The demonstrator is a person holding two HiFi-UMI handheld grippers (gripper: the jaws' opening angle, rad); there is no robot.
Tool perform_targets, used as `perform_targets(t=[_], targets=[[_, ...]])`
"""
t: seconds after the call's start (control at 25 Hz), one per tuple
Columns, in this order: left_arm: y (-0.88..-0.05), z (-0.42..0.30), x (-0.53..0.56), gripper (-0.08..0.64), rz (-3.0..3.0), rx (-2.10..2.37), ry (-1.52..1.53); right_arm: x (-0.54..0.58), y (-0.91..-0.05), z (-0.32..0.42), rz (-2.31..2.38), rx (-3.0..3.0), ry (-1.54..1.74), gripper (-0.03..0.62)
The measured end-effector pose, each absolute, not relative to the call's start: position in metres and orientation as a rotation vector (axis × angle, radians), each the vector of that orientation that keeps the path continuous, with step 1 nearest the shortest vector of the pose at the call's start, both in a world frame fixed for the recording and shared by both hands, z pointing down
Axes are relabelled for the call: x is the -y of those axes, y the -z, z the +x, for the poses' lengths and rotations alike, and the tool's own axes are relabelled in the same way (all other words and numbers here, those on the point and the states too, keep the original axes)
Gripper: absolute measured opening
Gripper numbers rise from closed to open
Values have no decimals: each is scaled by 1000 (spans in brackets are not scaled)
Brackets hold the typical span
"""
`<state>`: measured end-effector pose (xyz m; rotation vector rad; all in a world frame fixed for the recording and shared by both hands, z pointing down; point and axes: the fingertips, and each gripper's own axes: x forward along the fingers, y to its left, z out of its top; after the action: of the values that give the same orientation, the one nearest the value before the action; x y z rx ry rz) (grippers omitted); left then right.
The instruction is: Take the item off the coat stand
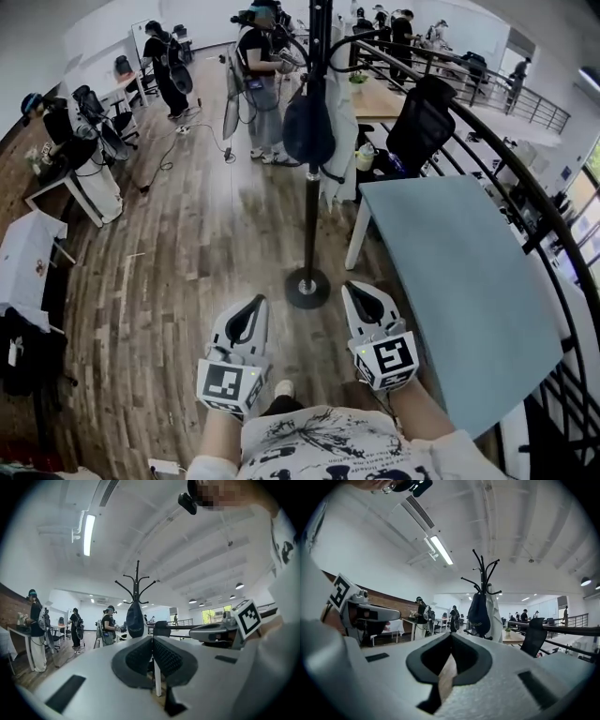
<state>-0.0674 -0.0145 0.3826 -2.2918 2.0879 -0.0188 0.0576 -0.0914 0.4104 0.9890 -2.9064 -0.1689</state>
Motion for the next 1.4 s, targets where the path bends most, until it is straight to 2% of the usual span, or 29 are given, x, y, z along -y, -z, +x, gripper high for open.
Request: perform_targets(t=[0.24, 0.56, 0.64, 0.8, 0.92, 1.04, 1.12, 1.24, 1.4], targets=[[-387, -152, 63, 5, -2337, -1979, 178, 148, -405, -20, 1159, 2859, 131, -7], [-401, -198, 117, 5, -2406, -1941, 144, 207, -407, -75, 1181, 2832, 121, -8], [-407, -202, 133, 5, -2432, -1952, 155, 228, -404, -82, 1187, 2833, 117, 33], [-397, -213, 177, 5, -2399, -1969, 108, 276, -393, -94, 1203, 2842, 134, 68], [-384, -217, 207, 5, -2347, -1968, 102, 307, -382, -107, 1154, 2875, 182, 118], [-380, -220, 233, 5, -2310, -1975, 104, 331, -367, -117, 1132, 2918, 270, 193], [-381, -222, 249, 5, -2298, -1994, 107, 347, -357, -122, 1144, 2927, 345, 276], [-388, -224, 265, 5, -2288, -2019, 126, 369, -346, -126, 1181, 2937, 411, 338], [-401, -226, 285, 5, -2334, -1997, 104, 401, -336, -130, 1280, 2916, 409, 389]])
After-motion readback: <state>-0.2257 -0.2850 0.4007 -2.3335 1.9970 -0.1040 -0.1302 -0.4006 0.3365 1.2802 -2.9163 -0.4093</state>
